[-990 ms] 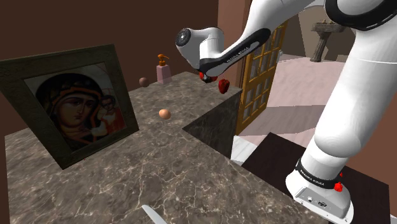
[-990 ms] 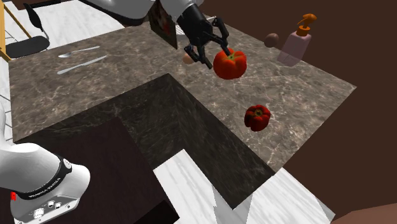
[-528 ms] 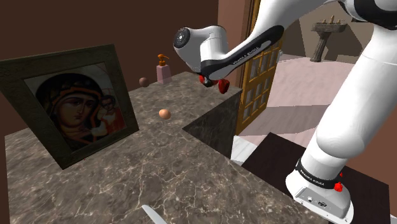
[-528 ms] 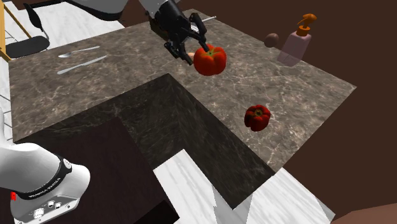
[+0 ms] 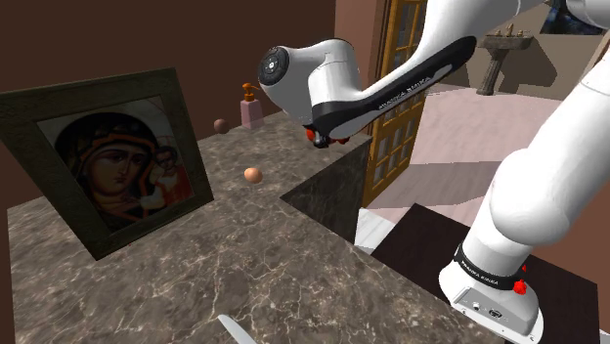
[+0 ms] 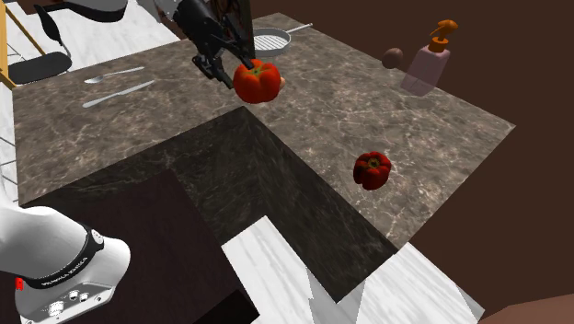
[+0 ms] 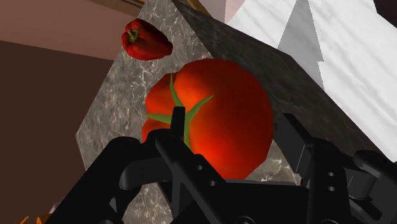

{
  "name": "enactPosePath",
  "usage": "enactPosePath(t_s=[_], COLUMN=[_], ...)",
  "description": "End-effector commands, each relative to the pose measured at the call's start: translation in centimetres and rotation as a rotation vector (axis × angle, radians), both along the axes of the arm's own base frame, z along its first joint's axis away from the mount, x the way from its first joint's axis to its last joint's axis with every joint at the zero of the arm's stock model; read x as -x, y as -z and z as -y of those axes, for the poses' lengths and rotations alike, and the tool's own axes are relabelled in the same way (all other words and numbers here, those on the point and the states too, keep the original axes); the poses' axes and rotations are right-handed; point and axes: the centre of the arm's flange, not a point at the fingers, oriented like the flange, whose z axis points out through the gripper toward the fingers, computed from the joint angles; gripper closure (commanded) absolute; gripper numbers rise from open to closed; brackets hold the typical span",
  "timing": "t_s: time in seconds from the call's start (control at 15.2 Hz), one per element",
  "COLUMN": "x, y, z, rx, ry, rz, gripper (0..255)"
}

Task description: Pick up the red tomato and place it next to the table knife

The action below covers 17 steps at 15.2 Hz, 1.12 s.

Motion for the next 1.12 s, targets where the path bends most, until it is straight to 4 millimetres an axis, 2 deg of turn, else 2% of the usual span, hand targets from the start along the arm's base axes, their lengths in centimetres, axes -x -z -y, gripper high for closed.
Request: enactPosePath(t_s=[0.0,1.06], x=[2.0,16.8], y=[0.2,0.2], z=[-1.7,-16.8], rx=[0.001,0.001], ry=[0.002,0.002], rz=[0.000,0.000], gripper=[255,255])
